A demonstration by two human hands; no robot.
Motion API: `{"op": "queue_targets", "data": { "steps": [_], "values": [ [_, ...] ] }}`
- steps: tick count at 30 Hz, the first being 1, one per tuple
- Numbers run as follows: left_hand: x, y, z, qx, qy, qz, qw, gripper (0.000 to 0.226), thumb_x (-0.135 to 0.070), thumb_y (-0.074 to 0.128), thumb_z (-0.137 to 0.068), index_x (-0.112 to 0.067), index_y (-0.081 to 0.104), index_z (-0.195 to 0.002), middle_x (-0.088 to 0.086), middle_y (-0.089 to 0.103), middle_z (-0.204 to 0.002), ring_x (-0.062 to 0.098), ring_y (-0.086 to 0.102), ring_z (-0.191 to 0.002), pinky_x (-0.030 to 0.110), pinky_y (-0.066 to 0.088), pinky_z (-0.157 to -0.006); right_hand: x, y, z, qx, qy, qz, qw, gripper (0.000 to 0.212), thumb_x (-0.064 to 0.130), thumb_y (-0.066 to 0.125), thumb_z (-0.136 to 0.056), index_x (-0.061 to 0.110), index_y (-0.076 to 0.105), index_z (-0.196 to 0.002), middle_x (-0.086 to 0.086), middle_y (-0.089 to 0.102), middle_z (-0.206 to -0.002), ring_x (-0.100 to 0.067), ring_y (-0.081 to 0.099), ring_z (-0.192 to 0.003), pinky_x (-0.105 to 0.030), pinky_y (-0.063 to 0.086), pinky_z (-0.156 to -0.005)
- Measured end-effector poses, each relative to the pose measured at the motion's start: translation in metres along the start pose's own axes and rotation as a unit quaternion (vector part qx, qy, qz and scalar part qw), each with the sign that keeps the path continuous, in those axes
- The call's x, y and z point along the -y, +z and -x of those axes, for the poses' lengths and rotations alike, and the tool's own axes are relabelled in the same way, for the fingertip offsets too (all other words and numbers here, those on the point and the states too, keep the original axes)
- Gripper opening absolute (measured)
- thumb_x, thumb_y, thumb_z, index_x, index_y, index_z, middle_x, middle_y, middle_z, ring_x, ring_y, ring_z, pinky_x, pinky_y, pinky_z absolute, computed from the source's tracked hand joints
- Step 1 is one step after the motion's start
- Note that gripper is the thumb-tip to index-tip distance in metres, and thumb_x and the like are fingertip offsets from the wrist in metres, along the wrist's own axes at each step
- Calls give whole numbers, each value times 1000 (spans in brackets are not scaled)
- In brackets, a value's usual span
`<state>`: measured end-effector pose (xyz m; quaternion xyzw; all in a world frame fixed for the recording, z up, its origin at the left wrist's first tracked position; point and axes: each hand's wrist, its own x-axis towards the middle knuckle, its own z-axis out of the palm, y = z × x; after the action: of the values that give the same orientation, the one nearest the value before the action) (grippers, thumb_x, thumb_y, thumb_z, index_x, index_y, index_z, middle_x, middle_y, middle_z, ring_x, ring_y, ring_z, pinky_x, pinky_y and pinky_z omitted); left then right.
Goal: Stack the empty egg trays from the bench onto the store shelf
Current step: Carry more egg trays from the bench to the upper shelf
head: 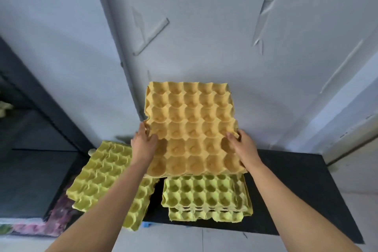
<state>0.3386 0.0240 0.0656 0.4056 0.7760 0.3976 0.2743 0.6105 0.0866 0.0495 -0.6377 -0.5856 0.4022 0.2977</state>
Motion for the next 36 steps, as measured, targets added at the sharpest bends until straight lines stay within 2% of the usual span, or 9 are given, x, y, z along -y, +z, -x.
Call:
{"op": "queue_targets", "data": {
  "steps": [7, 14, 18, 21, 23, 28, 30, 33, 36],
  "values": [
    [-29, -96, 25, -78, 78, 25, 994, 49, -11, 47, -88, -17, 37, -136, 17, 57, -106, 40, 51, -100, 52, 45, -87, 77, 23, 35, -76, -103, -19, 992, 39, 44, 57, -90, 13, 58, -114, 5, 62, -93, -18, 60, -92, -29, 42, -73],
    [-23, -222, 68, -144, 169, 94, 970, 31, -9, 49, -87, -32, 50, -107, -2, 63, -89, 21, 57, -78, 33, 46, -66, 161, 77, 94, -98, -181, -90, 975, 56, 43, 63, -87, 16, 46, -133, 3, 55, -110, -16, 53, -105, -26, 38, -87],
    [-8, -302, 90, -179, 181, 104, 961, 37, -11, 49, -89, -31, 49, -120, 1, 63, -97, 24, 60, -82, 41, 50, -72, 213, 118, 141, -82, -235, -125, 960, 67, 43, 61, -87, 25, 31, -144, 7, 48, -112, -10, 46, -105, -27, 36, -91],
    [5, -355, 101, -202, 188, 115, 954, 48, -11, 49, -89, -24, 42, -135, 5, 61, -105, 25, 60, -87, 41, 50, -81, 250, 148, 171, -63, -276, -133, 950, 63, 42, 59, -89, 25, 33, -144, 6, 51, -125, -14, 48, -116, -34, 40, -100],
    [11, -384, 105, -217, 205, 111, 948, 47, -10, 49, -88, -25, 44, -132, 5, 62, -103, 24, 59, -87, 39, 48, -79, 272, 164, 184, -61, -294, -138, 944, 59, 38, 59, -90, 23, 37, -143, 3, 50, -132, -16, 47, -121, -38, 39, -104],
    [22, -455, 99, -265, 203, 113, 936, 45, -9, 51, -89, -24, 46, -132, -4, 62, -97, 12, 57, -87, 28, 44, -73, 323, 204, 202, 5, -332, -169, 928, 55, 35, 62, -88, 31, 40, -139, 19, 52, -121, -5, 50, -112, -19, 40, -89],
    [23, -482, 91, -281, 196, 109, 933, 50, -12, 53, -90, -25, 42, -137, -13, 59, -94, 5, 55, -83, 24, 42, -69, 344, 216, 200, 31, -339, -186, 922, 53, 36, 64, -87, 33, 43, -135, 12, 58, -119, -7, 56, -109, -23, 45, -89],
    [21, -522, 77, -292, 203, 83, 931, 50, -18, 54, -91, -29, 40, -138, -1, 61, -106, 14, 58, -88, 30, 44, -72, 382, 241, 197, 47, -352, -223, 908, 50, 36, 66, -85, 35, 47, -132, 7, 60, -117, -7, 59, -105, -29, 47, -88],
    [14, -564, 58, -308, 179, 20, 934, 52, -24, 52, -92, -25, 37, -141, 11, 60, -121, 29, 57, -105, 43, 47, -89, 423, 267, 194, 62, -360, -261, 893, 48, 35, 66, -85, 36, 50, -130, 17, 60, -111, 2, 57, -102, -22, 47, -82]
  ]
}}
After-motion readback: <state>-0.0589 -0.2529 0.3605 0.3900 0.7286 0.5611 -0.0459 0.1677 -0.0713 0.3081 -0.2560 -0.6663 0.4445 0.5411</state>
